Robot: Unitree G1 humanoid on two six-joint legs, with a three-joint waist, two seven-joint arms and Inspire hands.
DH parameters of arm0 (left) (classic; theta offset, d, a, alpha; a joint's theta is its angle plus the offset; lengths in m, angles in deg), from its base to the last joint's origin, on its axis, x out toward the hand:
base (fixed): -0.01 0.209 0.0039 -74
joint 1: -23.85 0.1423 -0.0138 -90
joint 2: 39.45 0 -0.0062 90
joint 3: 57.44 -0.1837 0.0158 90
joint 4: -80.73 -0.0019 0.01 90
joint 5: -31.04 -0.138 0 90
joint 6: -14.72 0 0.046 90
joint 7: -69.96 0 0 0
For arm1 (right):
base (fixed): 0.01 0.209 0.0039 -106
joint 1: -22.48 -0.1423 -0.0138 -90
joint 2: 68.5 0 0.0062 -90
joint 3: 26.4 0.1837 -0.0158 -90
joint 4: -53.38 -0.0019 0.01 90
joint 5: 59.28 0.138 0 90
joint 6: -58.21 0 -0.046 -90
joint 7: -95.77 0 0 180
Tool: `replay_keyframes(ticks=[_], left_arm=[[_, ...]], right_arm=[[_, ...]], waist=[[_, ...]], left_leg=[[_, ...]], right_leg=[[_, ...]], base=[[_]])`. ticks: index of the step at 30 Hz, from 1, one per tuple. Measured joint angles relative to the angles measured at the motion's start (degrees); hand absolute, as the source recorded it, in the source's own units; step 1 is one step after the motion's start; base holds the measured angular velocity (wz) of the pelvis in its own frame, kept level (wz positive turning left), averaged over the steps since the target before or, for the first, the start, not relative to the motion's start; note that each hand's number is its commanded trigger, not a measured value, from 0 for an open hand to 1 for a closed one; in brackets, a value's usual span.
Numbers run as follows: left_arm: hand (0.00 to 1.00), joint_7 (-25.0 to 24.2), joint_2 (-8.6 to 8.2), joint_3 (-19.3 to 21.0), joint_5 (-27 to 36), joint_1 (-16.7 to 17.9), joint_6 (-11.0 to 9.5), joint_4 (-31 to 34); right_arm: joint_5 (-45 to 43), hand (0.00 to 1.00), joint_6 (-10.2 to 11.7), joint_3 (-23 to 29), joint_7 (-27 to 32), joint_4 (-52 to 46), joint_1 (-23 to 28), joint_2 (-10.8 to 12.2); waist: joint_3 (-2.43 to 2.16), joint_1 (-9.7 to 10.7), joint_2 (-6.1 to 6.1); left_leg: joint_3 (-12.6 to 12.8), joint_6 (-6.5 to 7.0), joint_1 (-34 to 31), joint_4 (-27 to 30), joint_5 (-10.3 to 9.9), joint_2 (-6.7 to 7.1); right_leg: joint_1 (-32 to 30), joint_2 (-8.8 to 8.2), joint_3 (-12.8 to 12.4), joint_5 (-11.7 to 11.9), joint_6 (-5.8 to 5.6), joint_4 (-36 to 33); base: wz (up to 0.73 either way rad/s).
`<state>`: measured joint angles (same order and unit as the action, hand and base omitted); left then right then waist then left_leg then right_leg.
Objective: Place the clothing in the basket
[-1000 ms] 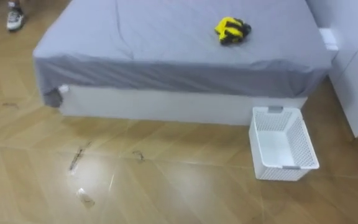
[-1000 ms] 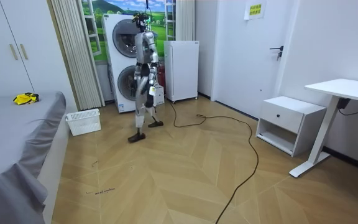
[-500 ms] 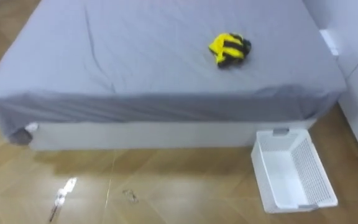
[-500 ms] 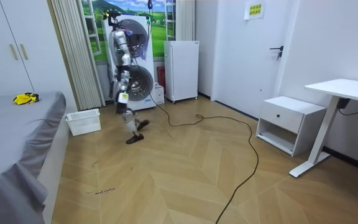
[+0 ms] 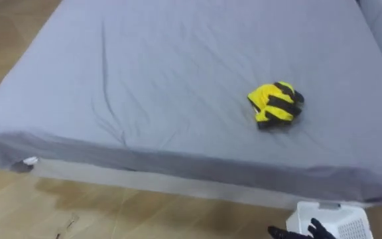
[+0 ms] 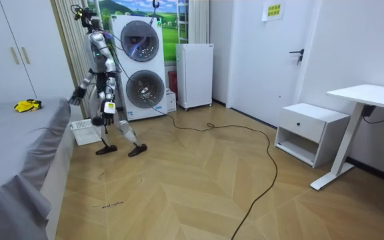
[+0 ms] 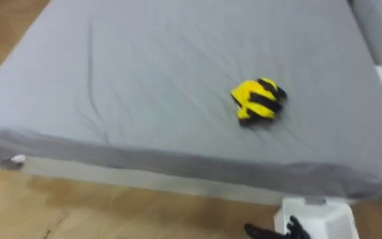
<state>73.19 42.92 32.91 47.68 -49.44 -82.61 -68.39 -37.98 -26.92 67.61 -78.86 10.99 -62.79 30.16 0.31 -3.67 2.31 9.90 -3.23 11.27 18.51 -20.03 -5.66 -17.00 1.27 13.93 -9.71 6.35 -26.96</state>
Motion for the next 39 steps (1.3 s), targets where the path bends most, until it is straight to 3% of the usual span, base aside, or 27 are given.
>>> replay_keyframes(ticks=[1,2,3,4,5,6,7,8,9,10,12,13,14,15,16,17,18,21,25,27,29,31,33,36,39], left_arm=[[0.0,0.01,-0.02,0.31,-0.23,0.78,0.28,0.19],[0.0,0.06,0.06,0.71,-1.19,1.88,0.88,0.88],[0.0,0.26,0.08,0.88,-1.05,2.82,0.91,1.72],[0.0,0.42,0.02,1.03,-1.01,3.02,0.95,1.75],[0.0,0.71,-0.11,1.21,-1.02,2.88,1.08,1.77],[0.0,1.01,-0.11,1.22,-0.71,3.07,1.05,1.99],[0.0,1.31,-0.05,1.21,-0.51,3.04,1.04,2.29],[0.0,1.66,-0.07,1.12,-0.57,2.97,1.05,2.76],[0.0,1.84,-0.3,1.11,-0.53,2.89,1.06,2.75],[0.0,2.11,-0.46,1.13,-0.53,2.9,1.04,2.77],[0.0,2.9,-0.84,1.47,-0.87,3.32,1.09,2.62],[0.0,2.9,-0.9,1.77,-1.12,3.45,1.06,2.52],[0.0,2.96,-0.95,2.05,-1.22,3.73,1.08,1.98],[0.0,2.99,-1.2,2.82,-1.66,4.82,1.15,1.6],[0.0,3.0,-1.2,2.98,-1.74,5.2,1.24,1.42],[0.0,3.02,-1.14,2.98,-1.75,5.32,1.62,1.09],[0.0,2.94,-1.18,2.86,-1.72,5.28,2.04,1.13],[0.0,2.78,-1.16,2.81,-1.66,4.68,2.39,1.24],[0.0,2.78,-0.98,2.59,-1.66,3.68,2.54,1.75],[0.0,2.77,-0.91,2.51,-1.66,2.51,3.64,1.75],[0.0,2.76,-0.9,2.5,-1.54,1.77,4.57,1.63],[0.0,2.68,-0.87,2.5,-1.38,1.22,4.6,1.25],[0.0,2.2,-0.83,2.52,-1.76,-0.68,4.66,-0.56],[0.0,1.14,-0.7,2.43,-2.36,-1.35,5.0,-0.67],[0.0,0.92,-0.71,1.68,-2.35,-1.97,6.25,-1.9]], right_arm=[[-0.95,0.0,0.03,0.02,0.11,-1.54,-0.12,-0.01],[-2.95,0.0,0.31,0.0,0.14,-4.96,0.11,-0.05],[-3.48,0.0,0.56,-0.04,0.28,-8.43,1.15,-0.03],[-3.43,0.0,0.58,-0.22,0.34,-9.44,1.29,0.0],[-3.57,0.0,0.58,-0.4,0.71,-10.47,1.26,-0.01],[-3.73,0.0,0.58,-0.59,1.46,-10.63,1.07,-0.07],[-3.7,0.0,0.57,-0.56,1.96,-11.02,1.08,-0.15],[-3.84,0.0,0.54,-0.58,3.09,-12.39,1.07,-0.16],[-5.05,0.0,0.53,-0.49,4.1,-13.46,0.93,-0.15],[-5.82,0.0,0.53,-0.53,4.52,-13.96,0.94,-0.13],[-8.15,0.0,0.49,-0.44,6.5,-16.48,0.97,0.02],[-8.3,0.0,0.48,-0.37,7.05,-17.22,0.93,-0.01],[-8.85,0.0,0.5,-0.34,8.28,-18.6,0.87,-0.08],[-10.17,0.0,0.49,-0.38,9.03,-19.8,0.91,-0.06],[-10.85,0.0,0.49,-0.4,9.42,-20.55,0.95,-0.02],[-12.41,0.0,0.48,-0.32,10.53,-22.96,1.04,-0.05],[-12.94,0.0,0.5,-0.24,11.69,-25.69,1.12,-0.22],[-12.99,0.0,1.36,-0.27,13.82,-29.57,0.99,-0.3],[-14.38,0.0,1.35,-1.19,14.79,-31.31,0.51,-0.32],[-16.31,0.0,1.31,-2.37,14.93,-32.46,-0.03,-0.33],[-17.08,0.0,1.26,-2.95,14.76,-32.42,-0.62,-0.33],[-17.09,0.0,1.28,-3.32,14.82,-31.19,-1.48,-0.44],[-17.53,0.0,1.27,-4.16,15.23,-27.46,-3.46,-1.46],[-17.56,0.0,1.24,-4.87,15.72,-21.49,-7.43,-1.86],[-17.56,0.0,-1.01,-5.19,15.55,-16.28,-11.71,-1.99]], waist=[[-0.26,0.0,-0.23],[-0.13,1.05,0.3],[0.04,1.67,1.08],[0.02,2.0,0.81],[0.15,2.7,0.83],[-0.13,3.21,-0.06],[-0.09,3.36,-0.35],[0.04,3.56,-0.41],[0.11,3.45,-0.3],[0.15,3.25,-0.36],[0.21,3.06,-0.77],[0.2,2.65,-1.0],[0.15,1.59,-1.58],[-0.43,1.39,-1.98],[-0.79,1.62,-1.67],[-0.73,2.18,-2.32],[-0.54,2.71,-2.52],[-0.57,3.43,-2.73],[-0.42,3.22,-2.17],[-0.2,3.15,-1.71],[-0.19,2.92,-1.39],[-0.12,2.03,-1.28],[-0.02,1.57,-1.49],[0.23,1.46,-2.09],[0.15,1.11,-2.38]], left_leg=[[-0.13,-0.11,-1.33,4.25,-0.11,-0.66],[-1.24,-0.94,-4.73,13.65,0.42,-2.14],[-1.32,-0.95,-7.41,20.99,2.33,-3.74],[-1.59,-0.75,-8.1,23.59,3.82,-4.2],[-2.14,-0.3,-9.15,27.42,7.37,-4.44],[-2.48,-0.18,-9.97,29.17,9.09,-4.0],[-2.42,-0.14,-10.71,29.57,8.52,-3.42],[-2.29,0.46,-13.04,29.74,6.16,-2.55],[-2.13,0.74,-15.78,28.04,3.68,-1.06],[-2.21,0.8,-16.85,26.16,2.6,-0.21],[-2.17,0.81,-20.5,15.21,1.75,1.61],[-2.1,0.83,-20.96,11.43,2.11,2.12],[-2.24,2.07,-21.41,6.39,5.06,2.68],[-2.51,3.35,-20.84,3.8,8.43,3.32],[-2.59,3.47,-20.05,2.86,8.48,3.6],[-2.54,3.93,-19.31,2.0,8.89,4.29],[-2.36,4.1,-18.75,1.34,8.93,4.56],[-2.4,4.17,-17.65,-0.32,8.89,5.46],[-2.47,4.17,-17.21,-1.84,8.88,5.55],[-2.53,4.17,-18.08,-2.37,8.88,5.56],[-2.54,4.18,-18.16,-3.22,8.89,5.6],[-2.68,4.23,-18.1,-3.85,8.94,5.68],[-4.76,4.39,-18.66,-4.68,9.51,6.39],[-6.21,4.43,-20.4,-5.02,10.06,6.54],[-7.09,4.69,-22.28,-5.02,10.65,7.37]], right_leg=[[1.21,-0.16,0.19,-0.13,0.18,0.73],[3.35,1.03,0.28,-0.43,0.4,2.4],[5.34,2.2,0.44,-0.97,1.21,3.02],[6.26,2.57,0.31,-1.35,1.44,3.18],[7.92,2.94,-0.25,-1.99,1.84,3.67],[9.36,3.46,-2.13,-2.77,1.92,4.62],[9.81,3.41,-2.72,-2.92,1.9,4.88],[10.64,3.27,-3.44,-3.13,1.9,5.5],[11.45,3.2,-4.57,-3.25,1.91,6.04],[11.95,2.87,-4.7,-3.22,1.96,6.29],[13.2,2.5,-6.82,-3.69,1.71,7.36],[13.32,2.53,-7.89,-3.88,1.57,7.37],[13.83,2.56,-10.22,-4.13,1.35,7.6],[14.52,2.59,-12.02,-4.25,0.94,8.51],[14.76,2.42,-12.49,-4.35,0.74,8.96],[15.55,1.93,-12.3,-4.3,0.39,10.28],[16.22,1.63,-12.08,-4.1,0.03,11.25],[17.01,0.99,-11.43,-3.75,-0.45,12.35],[17.16,0.5,-7.94,-3.28,-1.23,12.83],[16.65,0.21,-5.86,-3.27,-1.25,13.44],[16.2,0.21,-5.78,-3.27,-1.25,13.45],[15.95,0.19,-5.1,-3.27,-1.25,13.49],[15.51,-0.3,-1.91,-3.28,-1.26,13.56],[14.02,-0.54,-0.38,-3.28,-1.26,13.4],[12.56,-0.93,0.63,-3.28,-1.26,13.43]], base=[[-0.5],[-0.2],[-0.1],[-0.13],[-0.13],[-0.12],[-0.15],[-0.31],[-0.42],[-0.59],[-0.54],[-0.72],[-0.86],[-0.82],[-0.44],[-0.19],[-0.1],[-0.04],[-0.01],[0.09],[0.05],[0.03],[0.23],[0.26],[0.17]])
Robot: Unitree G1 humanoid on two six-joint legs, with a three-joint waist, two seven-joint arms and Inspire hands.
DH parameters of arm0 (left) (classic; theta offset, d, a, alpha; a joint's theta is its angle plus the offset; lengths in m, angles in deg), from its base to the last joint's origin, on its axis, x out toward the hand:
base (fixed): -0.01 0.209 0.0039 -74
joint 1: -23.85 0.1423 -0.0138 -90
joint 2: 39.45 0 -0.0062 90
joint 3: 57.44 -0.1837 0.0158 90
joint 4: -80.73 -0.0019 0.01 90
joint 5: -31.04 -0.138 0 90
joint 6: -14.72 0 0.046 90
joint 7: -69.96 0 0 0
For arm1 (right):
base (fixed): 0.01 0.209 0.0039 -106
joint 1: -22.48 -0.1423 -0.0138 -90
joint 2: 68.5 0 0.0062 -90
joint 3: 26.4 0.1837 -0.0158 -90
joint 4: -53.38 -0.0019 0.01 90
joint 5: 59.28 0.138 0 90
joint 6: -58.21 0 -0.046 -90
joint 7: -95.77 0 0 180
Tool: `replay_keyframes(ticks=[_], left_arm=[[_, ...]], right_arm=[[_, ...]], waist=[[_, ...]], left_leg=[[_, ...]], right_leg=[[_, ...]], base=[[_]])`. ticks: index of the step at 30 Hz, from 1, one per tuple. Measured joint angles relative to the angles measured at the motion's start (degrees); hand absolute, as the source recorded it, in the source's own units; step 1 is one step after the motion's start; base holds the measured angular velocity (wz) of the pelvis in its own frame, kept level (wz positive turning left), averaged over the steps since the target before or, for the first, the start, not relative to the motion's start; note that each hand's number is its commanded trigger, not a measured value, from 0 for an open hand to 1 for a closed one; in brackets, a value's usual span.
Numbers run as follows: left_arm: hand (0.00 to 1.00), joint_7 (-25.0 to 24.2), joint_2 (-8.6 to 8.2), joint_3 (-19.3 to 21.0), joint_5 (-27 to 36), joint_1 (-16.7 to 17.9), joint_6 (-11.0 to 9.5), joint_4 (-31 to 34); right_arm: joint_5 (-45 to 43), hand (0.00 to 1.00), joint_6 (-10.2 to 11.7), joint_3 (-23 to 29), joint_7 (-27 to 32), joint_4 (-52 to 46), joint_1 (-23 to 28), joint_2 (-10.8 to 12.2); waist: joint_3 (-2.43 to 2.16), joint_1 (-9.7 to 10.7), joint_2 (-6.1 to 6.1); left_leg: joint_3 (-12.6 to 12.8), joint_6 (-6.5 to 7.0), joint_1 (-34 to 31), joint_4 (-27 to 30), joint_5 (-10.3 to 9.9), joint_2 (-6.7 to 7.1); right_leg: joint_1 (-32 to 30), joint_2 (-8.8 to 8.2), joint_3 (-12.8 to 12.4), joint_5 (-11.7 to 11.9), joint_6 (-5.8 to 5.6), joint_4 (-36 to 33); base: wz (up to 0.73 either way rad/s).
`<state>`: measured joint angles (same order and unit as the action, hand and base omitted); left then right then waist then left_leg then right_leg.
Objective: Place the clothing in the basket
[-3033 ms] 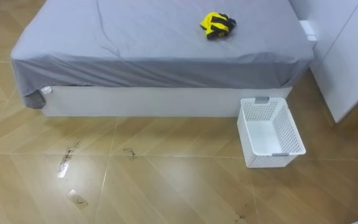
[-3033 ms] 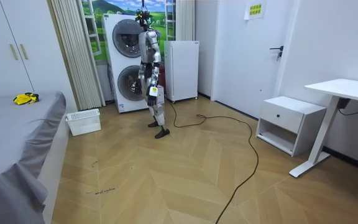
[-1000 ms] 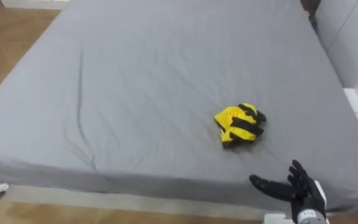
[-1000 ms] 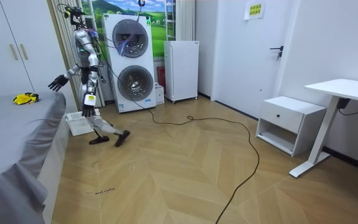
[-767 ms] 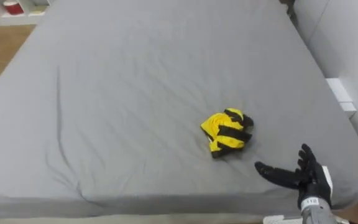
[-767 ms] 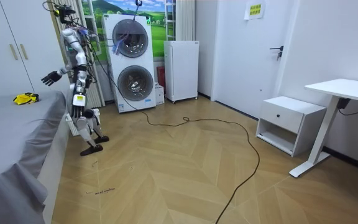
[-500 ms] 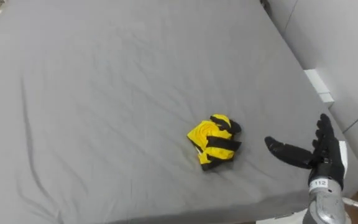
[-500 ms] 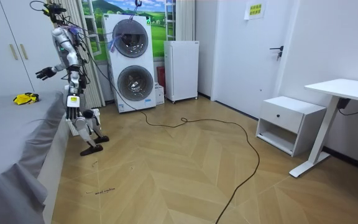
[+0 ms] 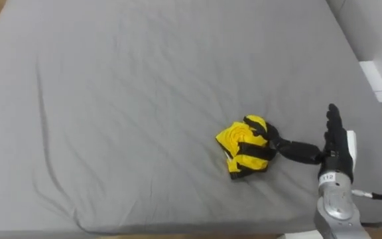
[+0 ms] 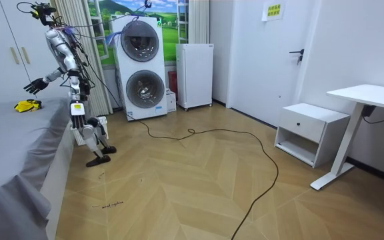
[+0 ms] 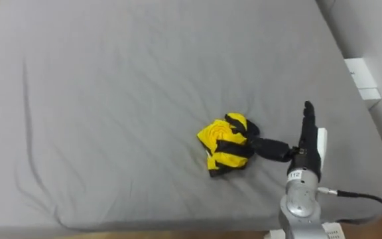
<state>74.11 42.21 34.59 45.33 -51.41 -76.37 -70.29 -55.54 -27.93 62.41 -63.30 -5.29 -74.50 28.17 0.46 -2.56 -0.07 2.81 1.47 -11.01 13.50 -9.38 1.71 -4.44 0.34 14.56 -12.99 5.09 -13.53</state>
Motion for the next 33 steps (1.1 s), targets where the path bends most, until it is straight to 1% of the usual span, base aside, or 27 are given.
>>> replay_keyframes(ticks=[1,2,3,4,6,7,9,11,13,15,17,18,21,23,24,25,27,28,29,31,33], left_arm=[[0.0,-0.11,0.0,-0.03,0.0,-0.12,0.27,-0.25],[0.0,-0.17,0.11,-0.03,0.0,-0.45,0.85,-0.92],[0.0,-0.17,0.29,-0.1,-0.03,-0.45,1.48,-0.98],[0.0,-0.17,0.43,-0.13,-0.2,-0.45,1.75,-0.97],[0.0,-0.17,1.14,-0.22,-1.47,-0.49,2.44,-1.02],[0.0,-0.16,1.35,-0.43,-1.79,-0.53,2.52,-1.12],[0.0,-0.08,2.36,-1.98,-4.06,-0.76,3.16,-1.26],[0.0,0.09,2.51,-2.41,-4.48,-1.27,3.66,-1.24],[0.0,0.11,2.53,-3.41,-4.56,-2.01,3.7,-1.33],[0.0,0.08,2.57,-5.2,-4.89,-2.92,3.64,-1.44],[0.0,-0.33,2.57,-6.01,-4.9,-3.14,3.62,-1.42],[0.0,-0.68,2.61,-6.48,-4.88,-3.18,3.63,-1.4],[0.0,-1.05,3.01,-7.23,-4.86,-3.18,3.68,-1.4],[0.0,-1.06,3.5,-8.66,-4.89,-3.26,3.68,-1.38],[0.0,-1.07,3.6,-9.22,-4.89,-3.48,3.67,-1.39],[0.0,-1.07,3.64,-9.3,-4.94,-3.63,3.68,-1.4],[0.0,-1.04,4.01,-10.19,-5.52,-5.35,3.89,-1.99],[0.0,-1.04,4.02,-10.23,-5.94,-5.61,4.08,-2.02],[0.0,-1.04,4.0,-10.27,-6.24,-6.33,4.43,-2.09],[0.0,-0.96,4.0,-10.63,-6.37,-6.6,4.55,-2.05],[0.0,-0.89,4.02,-11.37,-6.52,-6.62,5.41,-2.06]], right_arm=[[0.02,0.0,-0.33,0.0,-0.04,0.26,-0.38,-0.05],[0.01,0.0,-0.35,-0.18,-0.07,1.57,-1.44,-0.24],[0.02,0.0,-0.76,-0.42,-0.17,3.95,-3.03,-0.43],[0.02,0.0,-1.02,-0.41,-0.22,4.95,-3.75,-0.47],[0.42,0.0,-1.66,-0.45,-0.4,8.73,-6.71,-0.64],[0.45,0.0,-1.92,-0.45,-0.4,9.37,-7.41,-0.68],[0.46,0.0,-2.01,-1.02,-0.38,11.79,-9.32,-1.03],[0.47,0.0,-1.99,-1.51,-0.33,13.63,-10.93,-1.55],[0.48,0.0,-1.96,-2.18,0.02,16.23,-12.62,-2.27],[0.71,0.0,-1.97,-2.24,0.22,18.54,-13.63,-2.82],[1.09,0.0,-1.97,-2.26,0.47,19.98,-14.49,-3.19],[1.1,0.0,-1.97,-2.32,1.21,20.87,-14.85,-3.66],[0.96,0.0,-2.03,-2.62,2.82,23.11,-16.64,-4.55],[1.0,0.0,-2.04,-2.65,3.28,24.73,-18.68,-4.91],[1.04,0.0,-1.99,-2.67,3.46,25.56,-19.54,-5.51],[1.07,0.0,-1.98,-2.77,3.5,26.15,-19.9,-5.86],[0.97,0.58,-1.99,-4.14,3.4,27.73,-20.89,-7.37],[0.97,0.96,-1.99,-4.39,3.36,28.28,-21.24,-7.48],[1.0,1.0,-2.03,-4.4,3.3,28.78,-21.52,-7.82],[1.68,1.0,-2.06,-4.38,3.13,29.49,-21.73,-8.24],[2.63,1.0,-1.99,-4.67,2.45,32.34,-21.89,-9.09]], waist=[[-0.01,-0.26,0.0],[0.02,-1.35,-0.03],[0.01,-1.89,-0.04],[0.01,-2.09,-0.03],[0.02,-2.6,-0.05],[0.05,-2.6,0.0],[0.1,-2.96,-0.03],[0.12,-3.7,-0.01],[0.32,-4.16,0.18],[0.44,-4.72,0.34],[0.57,-5.66,0.39],[0.78,-5.77,0.64],[0.92,-6.23,0.7],[1.13,-6.44,0.66],[1.31,-6.74,0.67],[1.34,-6.97,0.64],[2.24,-8.09,0.43],[2.25,-8.2,0.44],[2.25,-8.54,0.43],[2.22,-8.75,0.5],[2.23,-8.79,0.51]], left_leg=[[-0.07,0.07,-0.39,0.01,0.07,0.04],[-0.18,0.14,-0.93,0.04,0.17,-0.06],[-0.52,0.24,-1.46,0.23,0.23,0.02],[-0.72,0.33,-1.76,0.26,0.31,0.11],[-2.01,0.58,-3.19,0.27,1.0,0.72],[-2.27,0.66,-3.45,0.24,1.18,0.87],[-2.55,0.89,-3.97,0.14,1.55,1.11],[-2.54,1.07,-4.88,0.3,1.84,1.22],[-2.49,1.25,-5.61,0.3,2.27,1.45],[-1.33,1.57,-6.77,0.34,2.74,1.52],[-1.44,1.74,-7.96,0.53,2.98,1.68],[-1.76,1.85,-8.6,0.87,3.05,1.83],[-2.11,2.07,-10.58,1.72,3.2,1.95],[-2.18,2.18,-11.68,2.24,3.29,1.92],[-2.37,2.31,-11.97,2.28,3.48,1.98],[-2.45,2.35,-12.16,2.29,3.54,2.0],[-2.64,2.43,-12.94,3.1,3.59,2.02],[-2.8,2.43,-13.37,3.33,3.59,2.05],[-2.82,2.45,-14.29,3.77,3.59,2.02],[-2.82,2.61,-15.33,4.17,3.68,2.02],[-2.84,2.68,-15.8,4.28,3.72,2.08]], right_leg=[[-0.31,-0.07,0.13,0.0,0.0,0.0],[-0.84,-0.21,0.79,0.0,0.0,0.07],[-1.02,-0.46,2.11,0.01,-0.02,0.3],[-1.05,-0.56,2.98,0.02,-0.04,0.56],[-1.7,-1.05,5.63,0.03,-0.07,0.96],[-1.8,-1.15,6.17,0.02,-0.1,0.97],[-1.86,-1.35,7.12,0.0,-0.12,0.96],[-2.42,-1.48,7.84,0.02,-0.16,0.95],[-2.78,-1.72,8.75,0.02,-0.18,0.96],[-3.57,-2.03,9.18,-0.14,-0.46,0.85],[-4.58,-2.18,9.34,-0.14,-0.46,0.84],[-4.91,-2.27,9.64,-0.14,-0.47,0.81],[-6.67,-2.49,10.26,-0.23,-0.62,0.03],[-7.87,-2.64,10.46,-0.29,-0.73,-0.81],[-8.33,-2.79,10.71,-0.3,-0.75,-1.36],[-8.54,-2.83,10.72,-0.3,-0.75,-1.49],[-8.88,-2.85,10.69,-0.31,-0.75,-1.65],[-9.14,-2.85,10.7,-0.31,-0.76,-1.71],[-10.14,-2.91,10.64,-0.32,-0.76,-2.33],[-11.0,-2.98,10.67,-0.34,-0.78,-2.67],[-11.35,-3.03,10.74,-0.35,-0.79,-2.69]], base=[[0.09],[0.06],[0.11],[0.27],[0.38],[0.4],[0.34],[0.25],[0.3],[0.28],[0.08],[0.09],[0.08],[0.02],[0.06],[0.07],[0.06],[0.05],[0.0],[0.0],[0.06]])
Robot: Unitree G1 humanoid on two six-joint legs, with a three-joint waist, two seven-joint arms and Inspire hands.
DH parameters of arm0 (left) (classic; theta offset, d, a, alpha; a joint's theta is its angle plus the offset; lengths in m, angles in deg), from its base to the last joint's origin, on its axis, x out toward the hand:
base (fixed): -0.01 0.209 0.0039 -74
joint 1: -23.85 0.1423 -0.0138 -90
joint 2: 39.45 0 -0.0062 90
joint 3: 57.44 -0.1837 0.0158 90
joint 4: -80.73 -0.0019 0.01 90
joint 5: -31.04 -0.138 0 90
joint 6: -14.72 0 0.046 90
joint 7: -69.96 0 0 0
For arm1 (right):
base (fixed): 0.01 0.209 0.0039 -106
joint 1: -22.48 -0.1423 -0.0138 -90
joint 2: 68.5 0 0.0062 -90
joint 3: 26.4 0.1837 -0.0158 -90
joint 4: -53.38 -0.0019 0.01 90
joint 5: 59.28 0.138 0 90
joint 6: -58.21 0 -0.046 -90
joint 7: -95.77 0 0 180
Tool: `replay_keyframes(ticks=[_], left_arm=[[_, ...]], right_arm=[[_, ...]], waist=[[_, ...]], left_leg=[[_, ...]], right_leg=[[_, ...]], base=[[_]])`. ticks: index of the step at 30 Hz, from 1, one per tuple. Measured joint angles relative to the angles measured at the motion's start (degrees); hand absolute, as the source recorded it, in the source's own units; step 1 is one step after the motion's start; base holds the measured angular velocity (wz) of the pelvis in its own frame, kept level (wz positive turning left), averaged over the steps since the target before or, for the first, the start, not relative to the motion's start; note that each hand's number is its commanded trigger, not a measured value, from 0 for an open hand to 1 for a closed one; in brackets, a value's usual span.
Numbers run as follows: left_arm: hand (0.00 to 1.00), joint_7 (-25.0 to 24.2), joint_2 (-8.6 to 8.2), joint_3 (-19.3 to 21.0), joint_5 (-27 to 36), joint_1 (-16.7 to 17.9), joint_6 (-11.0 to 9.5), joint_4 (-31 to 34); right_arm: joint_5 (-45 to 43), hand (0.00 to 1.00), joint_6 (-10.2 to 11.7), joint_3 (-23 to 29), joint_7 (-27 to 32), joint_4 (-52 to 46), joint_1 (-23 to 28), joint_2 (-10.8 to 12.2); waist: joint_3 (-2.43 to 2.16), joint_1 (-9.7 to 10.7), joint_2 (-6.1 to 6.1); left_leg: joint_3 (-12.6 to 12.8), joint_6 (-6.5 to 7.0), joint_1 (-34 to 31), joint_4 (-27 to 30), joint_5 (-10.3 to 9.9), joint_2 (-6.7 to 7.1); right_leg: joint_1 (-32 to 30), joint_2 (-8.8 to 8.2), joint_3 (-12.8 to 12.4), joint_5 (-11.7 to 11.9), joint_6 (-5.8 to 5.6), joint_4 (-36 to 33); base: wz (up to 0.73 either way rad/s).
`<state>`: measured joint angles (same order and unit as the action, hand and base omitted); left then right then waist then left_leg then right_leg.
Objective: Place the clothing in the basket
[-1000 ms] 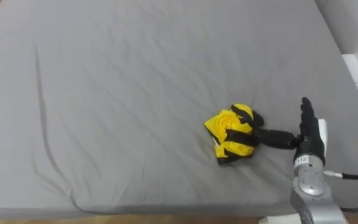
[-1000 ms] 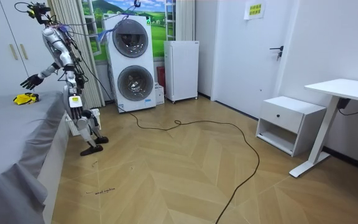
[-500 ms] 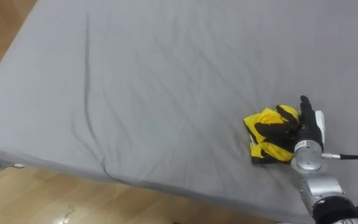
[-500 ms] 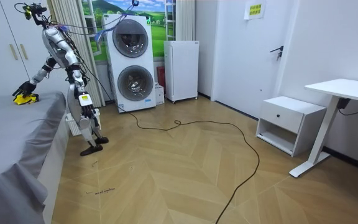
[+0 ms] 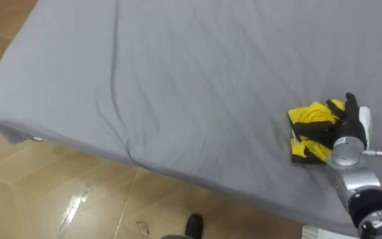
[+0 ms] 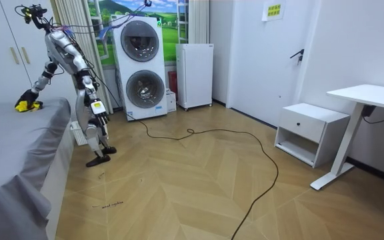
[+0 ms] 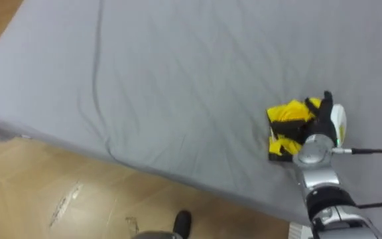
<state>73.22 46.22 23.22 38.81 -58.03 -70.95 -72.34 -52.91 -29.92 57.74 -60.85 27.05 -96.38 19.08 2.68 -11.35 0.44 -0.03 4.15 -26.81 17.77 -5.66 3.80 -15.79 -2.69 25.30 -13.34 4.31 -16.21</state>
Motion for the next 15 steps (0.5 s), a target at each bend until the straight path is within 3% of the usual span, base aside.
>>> replay_keyframes(ticks=[5,8,12,15], left_arm=[[0.0,0.31,-0.02,0.14,-2.25,-0.49,0.86,0.0],[0.0,0.38,-0.1,0.12,-2.18,-0.7,0.96,0.12],[0.0,0.5,-0.27,0.29,-2.21,-0.72,1.47,0.12],[0.0,0.97,-0.23,0.39,-2.22,-0.82,1.43,0.49]], right_arm=[[0.37,1.0,0.15,0.49,-1.21,5.43,-1.04,-2.91],[1.14,1.0,0.05,1.19,-1.2,6.56,-0.46,-3.14],[2.06,1.0,0.03,2.81,-1.75,7.39,-0.07,-3.24],[4.06,1.0,0.01,2.81,-2.95,7.31,-0.06,-3.47]], waist=[[-0.04,0.03,0.47],[-0.23,0.02,1.17],[-0.85,0.12,2.18],[-0.89,0.23,2.07]], left_leg=[[-0.81,0.01,-0.43,0.29,-0.01,0.15],[-1.08,0.0,-0.39,0.47,0.0,0.1],[-1.09,-0.08,-0.27,0.13,0.16,0.11],[-0.45,-0.05,0.15,-0.18,0.77,0.1]], right_leg=[[0.1,0.26,-0.02,0.0,-0.01,0.08],[0.37,0.44,-0.17,0.0,-0.01,0.08],[0.31,0.42,-0.35,-0.01,0.0,0.07],[0.47,0.39,-1.25,-0.01,0.01,0.12]], base=[[0.14],[0.14],[0.0],[-0.06]])
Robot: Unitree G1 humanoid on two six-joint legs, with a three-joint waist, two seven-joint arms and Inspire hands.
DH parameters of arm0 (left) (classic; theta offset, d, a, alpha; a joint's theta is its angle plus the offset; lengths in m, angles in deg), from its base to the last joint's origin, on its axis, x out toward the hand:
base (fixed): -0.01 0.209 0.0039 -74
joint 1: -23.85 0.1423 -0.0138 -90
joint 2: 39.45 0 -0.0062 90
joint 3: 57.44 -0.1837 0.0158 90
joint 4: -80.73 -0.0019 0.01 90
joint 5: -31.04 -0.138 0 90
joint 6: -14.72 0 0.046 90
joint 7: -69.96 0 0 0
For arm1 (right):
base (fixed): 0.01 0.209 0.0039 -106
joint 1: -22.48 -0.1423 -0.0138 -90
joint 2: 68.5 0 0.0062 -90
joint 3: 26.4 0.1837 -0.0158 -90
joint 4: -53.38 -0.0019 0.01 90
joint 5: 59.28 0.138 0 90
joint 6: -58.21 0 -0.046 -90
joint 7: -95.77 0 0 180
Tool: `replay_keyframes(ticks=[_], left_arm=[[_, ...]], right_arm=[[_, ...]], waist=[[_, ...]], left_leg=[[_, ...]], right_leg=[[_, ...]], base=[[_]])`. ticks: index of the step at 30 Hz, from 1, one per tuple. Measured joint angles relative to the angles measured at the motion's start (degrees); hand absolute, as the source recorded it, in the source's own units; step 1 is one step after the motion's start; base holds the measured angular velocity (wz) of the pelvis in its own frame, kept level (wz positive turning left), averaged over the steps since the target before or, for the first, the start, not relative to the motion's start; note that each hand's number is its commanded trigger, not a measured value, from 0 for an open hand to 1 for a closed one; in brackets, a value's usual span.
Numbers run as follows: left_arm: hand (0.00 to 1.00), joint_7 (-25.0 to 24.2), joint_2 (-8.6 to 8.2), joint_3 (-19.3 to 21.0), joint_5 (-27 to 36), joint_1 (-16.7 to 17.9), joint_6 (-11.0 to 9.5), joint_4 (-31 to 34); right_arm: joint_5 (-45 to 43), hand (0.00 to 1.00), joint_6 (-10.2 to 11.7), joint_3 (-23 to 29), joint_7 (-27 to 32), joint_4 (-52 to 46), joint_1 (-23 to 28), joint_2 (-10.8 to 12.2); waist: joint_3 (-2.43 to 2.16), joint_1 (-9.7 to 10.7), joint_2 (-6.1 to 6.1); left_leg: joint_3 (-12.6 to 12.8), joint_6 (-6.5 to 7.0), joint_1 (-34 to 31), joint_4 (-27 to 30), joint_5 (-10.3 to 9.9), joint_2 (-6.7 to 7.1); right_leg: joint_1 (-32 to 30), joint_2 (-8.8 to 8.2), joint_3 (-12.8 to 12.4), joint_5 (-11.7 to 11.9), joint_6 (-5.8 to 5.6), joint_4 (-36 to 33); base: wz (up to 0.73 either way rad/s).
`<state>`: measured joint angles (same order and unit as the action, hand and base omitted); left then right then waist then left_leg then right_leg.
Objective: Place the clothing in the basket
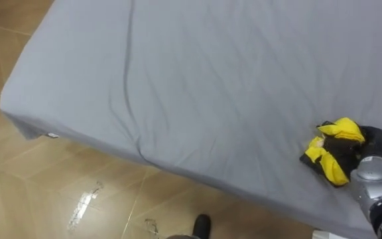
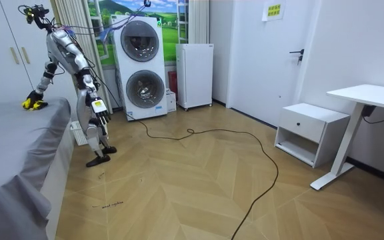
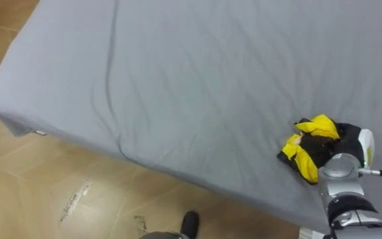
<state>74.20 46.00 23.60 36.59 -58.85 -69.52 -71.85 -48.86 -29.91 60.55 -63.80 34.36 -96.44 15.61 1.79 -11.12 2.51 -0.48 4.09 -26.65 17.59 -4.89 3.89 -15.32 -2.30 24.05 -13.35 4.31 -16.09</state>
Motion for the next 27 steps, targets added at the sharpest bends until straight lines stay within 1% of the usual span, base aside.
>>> replay_keyframes(ticks=[2,4,5,6,7,8,9,10,11,12,13,14,15,16,18,19,20,21,22,24,25,26,27], left_arm=[[0.0,0.03,0.03,0.17,0.01,-0.02,-0.08,0.22],[0.0,0.14,0.04,0.44,0.27,-0.17,-0.37,0.43],[0.0,0.14,0.05,1.05,0.64,-0.21,-0.65,0.69],[0.0,0.2,0.22,1.48,1.29,-0.54,-1.03,0.67],[0.0,0.24,0.29,1.86,1.75,-0.74,-1.15,0.67],[0.0,0.6,0.38,2.33,2.12,-1.0,-1.21,0.71],[0.0,0.88,0.5,2.33,3.05,-1.2,-1.41,0.8],[0.0,1.04,0.53,2.32,3.36,-1.24,-1.56,0.8],[0.0,1.44,0.56,2.42,3.82,-1.35,-1.91,0.88],[0.0,1.79,0.59,2.67,3.86,-1.24,-2.19,1.17],[0.0,1.89,0.62,2.91,3.89,-1.07,-2.25,1.6],[0.0,1.91,0.62,3.68,4.07,-0.53,-2.63,2.74],[0.0,1.93,0.6,4.29,4.37,0.07,-2.98,3.54],[0.0,1.93,0.6,4.47,4.52,0.27,-3.07,3.93],[0.0,1.93,0.49,5.51,4.92,0.99,-3.31,5.5],[0.0,1.93,0.4,5.93,4.95,1.07,-3.31,5.78],[0.0,1.92,0.34,6.2,4.95,1.23,-3.34,5.98],[0.0,1.91,0.22,6.73,4.92,1.39,-3.36,6.05],[0.0,1.9,0.2,6.91,4.92,1.31,-3.34,6.15],[0.0,1.84,0.17,7.1,4.91,1.6,-3.31,6.45],[0.0,1.84,0.18,7.23,4.86,1.62,-3.31,6.44],[0.0,1.74,0.14,7.78,4.63,1.61,-3.29,6.45],[0.0,1.56,0.09,8.53,3.93,1.58,-3.28,6.44]], right_arm=[[1.13,1.0,-0.25,0.0,-0.55,0.05,0.0,-0.05],[1.55,1.0,-0.8,0.03,-0.87,0.06,0.37,-0.02],[2.08,1.0,-1.15,0.19,-1.33,0.03,0.67,-0.02],[2.33,1.0,-1.58,0.46,-1.51,-0.11,0.72,-0.03],[2.53,1.0,-1.76,0.46,-1.58,-0.19,0.72,-0.05],[2.57,1.0,-2.06,0.46,-1.66,-0.41,0.94,-0.05],[2.8,1.0,-2.12,0.46,-1.67,-1.01,1.32,-0.05],[3.19,1.0,-2.14,0.46,-1.67,-1.8,1.73,-0.05],[3.58,1.0,-2.22,0.46,-1.65,-3.84,2.63,-0.05],[3.6,1.0,-2.3,0.52,-1.52,-6.68,4.15,-0.04],[3.55,1.0,-2.31,0.53,-1.44,-8.24,4.91,-0.04],[3.51,1.0,-2.33,0.66,-1.05,-11.29,6.38,-0.03],[3.4,1.0,-2.48,1.17,-1.04,-14.02,7.75,-0.05],[3.43,1.0,-2.56,1.6,-1.02,-15.68,8.53,-0.04],[2.88,1.0,-2.6,2.88,-0.62,-22.51,12.67,-0.04],[2.85,1.0,-2.64,3.25,-0.64,-23.95,13.57,-0.04],[2.86,1.0,-2.75,4.22,-0.64,-26.93,15.82,-0.04],[2.74,1.0,-2.77,5.03,-0.65,-29.79,18.07,-0.03],[2.37,1.0,-2.82,5.28,-0.73,-30.99,18.84,-0.02],[0.4,1.0,-3.04,7.15,-1.48,-34.25,21.11,-0.03],[0.28,1.0,-3.16,7.34,-1.57,-34.85,21.43,-0.03],[0.07,1.0,-3.26,7.71,-1.88,-36.1,22.36,-0.03],[0.06,1.0,-3.27,7.87,-1.9,-36.37,22.74,-0.03]], waist=[[-0.05,0.12,-0.13],[0.02,0.62,-0.36],[-0.08,1.29,-0.62],[-0.14,1.53,-1.24],[-0.09,1.57,-1.6],[-0.22,1.88,-2.28],[-0.21,2.6,-2.9],[-0.3,3.02,-3.2],[-0.45,3.73,-3.92],[-0.78,4.76,-4.57],[-0.92,5.14,-4.81],[-1.09,6.05,-5.34],[-1.47,6.1,-5.86],[-1.54,6.18,-6.03],[-1.92,7.08,-6.46],[-1.91,7.69,-6.48],[-1.97,8.22,-6.3],[-2.06,8.7,-6.21],[-2.03,9.34,-6.18],[-2.17,10.8,-5.74],[-2.15,10.95,-5.68],[-2.11,11.39,-5.74],[-1.98,11.9,-5.87]], left_leg=[[0.34,0.0,0.78,-0.23,0.0,0.02],[1.9,0.05,2.05,-0.67,0.02,-0.08],[2.8,0.33,2.84,-1.26,0.19,-0.09],[3.14,0.47,3.54,-2.06,0.38,-0.04],[3.46,0.47,3.88,-2.33,0.43,-0.06],[3.63,0.47,4.46,-2.48,0.44,-0.06],[3.86,0.47,5.45,-2.75,0.43,-0.05],[4.07,0.47,5.92,-2.98,0.43,-0.04],[4.65,0.47,7.01,-3.37,0.43,-0.07],[5.21,0.48,8.35,-3.99,0.43,0.01],[5.44,0.48,9.03,-4.28,0.42,0.07],[6.35,0.48,10.81,-5.0,0.42,0.01],[7.72,0.47,12.7,-5.78,0.41,-0.16],[8.18,0.47,13.69,-6.14,0.41,-0.22],[8.38,0.31,16.77,-7.0,0.25,-0.19],[8.38,0.3,17.41,-7.02,0.22,-0.14],[8.46,0.25,18.68,-7.23,-0.17,-0.15],[8.95,0.14,19.89,-7.45,-0.63,-0.31],[9.37,0.13,20.41,-7.51,-0.76,-0.38],[10.67,0.13,21.64,-7.86,-1.28,-0.67],[11.17,0.14,21.81,-7.89,-1.29,-0.74],[11.7,0.14,22.46,-8.2,-1.3,-0.84],[12.35,0.05,23.35,-8.38,-1.37,-0.92]], right_leg=[[0.77,-0.06,-0.15,-0.01,0.01,0.34],[1.97,-0.13,-0.29,-0.06,-0.07,0.7],[2.7,-0.2,-0.41,-0.19,-0.26,1.08],[2.97,-0.24,-0.89,-0.22,-0.3,1.38],[3.05,-0.25,-1.33,-0.24,-0.3,1.41],[3.45,-0.25,-1.91,-0.26,-0.33,1.42],[4.14,-0.27,-2.34,-0.26,-0.33,1.44],[4.46,-0.27,-2.73,-0.26,-0.33,1.44],[5.26,-0.26,-3.64,-0.26,-0.34,1.61],[6.68,-0.21,-3.89,-0.28,-0.43,2.59],[7.41,-0.16,-3.98,-0.27,-0.55,3.12],[8.86,-0.09,-4.71,-0.17,-0.7,3.75],[9.79,-0.09,-6.05,-0.12,-0.78,4.36],[10.46,-0.06,-6.71,-0.08,-0.85,4.52],[12.88,-0.02,-8.27,0.06,-1.03,5.4],[13.62,-0.02,-8.34,0.11,-1.08,5.73],[14.98,0.11,-8.53,0.19,-1.17,6.34],[15.9,0.25,-9.29,0.19,-1.18,6.43],[16.29,0.29,-9.76,0.19,-1.18,6.49],[16.64,0.42,-11.29,0.17,-1.22,6.3],[16.7,0.43,-11.62,0.18,-1.23,6.26],[16.84,0.49,-12.75,0.19,-1.24,6.15],[17.33,0.54,-13.73,0.22,-1.26,6.17]], base=[[-0.05],[0.02],[0.0],[-0.06],[-0.19],[-0.2],[-0.16],[-0.15],[-0.15],[-0.15],[-0.15],[-0.34],[-0.44],[-0.53],[-0.38],[-0.18],[-0.17],[-0.24],[-0.35],[-0.36],[-0.4],[-0.41],[-0.42]])
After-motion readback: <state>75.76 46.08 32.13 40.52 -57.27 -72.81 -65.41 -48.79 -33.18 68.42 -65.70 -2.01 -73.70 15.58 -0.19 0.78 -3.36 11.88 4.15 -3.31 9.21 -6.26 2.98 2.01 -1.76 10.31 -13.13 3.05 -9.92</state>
